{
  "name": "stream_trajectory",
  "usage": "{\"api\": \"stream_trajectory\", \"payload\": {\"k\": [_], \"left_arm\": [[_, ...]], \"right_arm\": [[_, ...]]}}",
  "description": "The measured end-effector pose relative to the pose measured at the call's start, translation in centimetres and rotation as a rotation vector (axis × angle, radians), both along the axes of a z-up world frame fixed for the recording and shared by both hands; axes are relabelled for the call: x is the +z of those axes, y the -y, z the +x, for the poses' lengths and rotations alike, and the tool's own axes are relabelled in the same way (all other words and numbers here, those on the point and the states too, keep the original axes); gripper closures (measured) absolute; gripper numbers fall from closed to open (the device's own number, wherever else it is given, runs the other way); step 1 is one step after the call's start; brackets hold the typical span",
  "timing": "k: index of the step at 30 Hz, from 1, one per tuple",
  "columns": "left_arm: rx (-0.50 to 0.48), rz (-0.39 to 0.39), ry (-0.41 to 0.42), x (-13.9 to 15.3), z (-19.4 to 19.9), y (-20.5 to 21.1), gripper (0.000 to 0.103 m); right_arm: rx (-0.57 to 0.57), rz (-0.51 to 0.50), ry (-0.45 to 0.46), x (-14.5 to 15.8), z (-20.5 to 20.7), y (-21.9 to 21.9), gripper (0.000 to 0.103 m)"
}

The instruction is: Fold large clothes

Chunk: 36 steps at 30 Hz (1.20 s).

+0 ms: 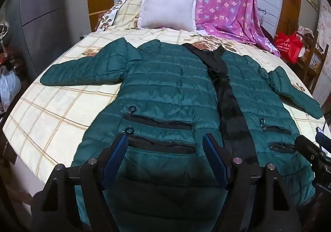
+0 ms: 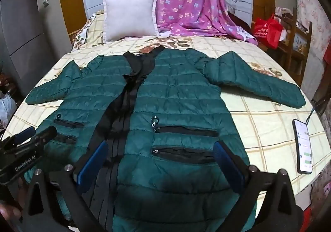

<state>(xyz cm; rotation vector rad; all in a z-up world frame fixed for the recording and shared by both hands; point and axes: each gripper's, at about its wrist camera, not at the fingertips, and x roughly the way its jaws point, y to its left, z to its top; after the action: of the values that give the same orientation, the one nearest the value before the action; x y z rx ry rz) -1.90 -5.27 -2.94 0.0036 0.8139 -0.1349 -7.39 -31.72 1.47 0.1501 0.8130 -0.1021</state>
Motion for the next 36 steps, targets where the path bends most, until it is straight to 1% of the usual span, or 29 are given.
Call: {"api": "stream_trajectory", "payload": {"k": [9,13,15,22,36], "left_arm": [[0.012,-0.009,0.014,0.0,-0.3,0.1,0.057],[0.006,-0.005,0.009,-0.3,-0.4,0.2,0.057],[0.008,-0.005,0.007,0.1,-0.5,0.4,0.057],[0.009,-0.005,0.008,0.1,-0.5,0.6,0.057],[0.004,-0.004,-0.004,-0.5,-1.0,1.2,0.057]], "right_arm": [[-0.027,0.004,-0.006,-0.2,0.3,0.5,0.0],[-0.027,-0.005,-0.01,-0.2,0.5,0.5,0.0],[-0.027,-0.009,-0.012,-0.1,0.5,0.5,0.0],[-0.034,-0.009,-0.011,-0.2,0.6,0.6,0.0],[-0.038,-0.003,-0.026,-0.8,0.7,0.6,0.0]]}}
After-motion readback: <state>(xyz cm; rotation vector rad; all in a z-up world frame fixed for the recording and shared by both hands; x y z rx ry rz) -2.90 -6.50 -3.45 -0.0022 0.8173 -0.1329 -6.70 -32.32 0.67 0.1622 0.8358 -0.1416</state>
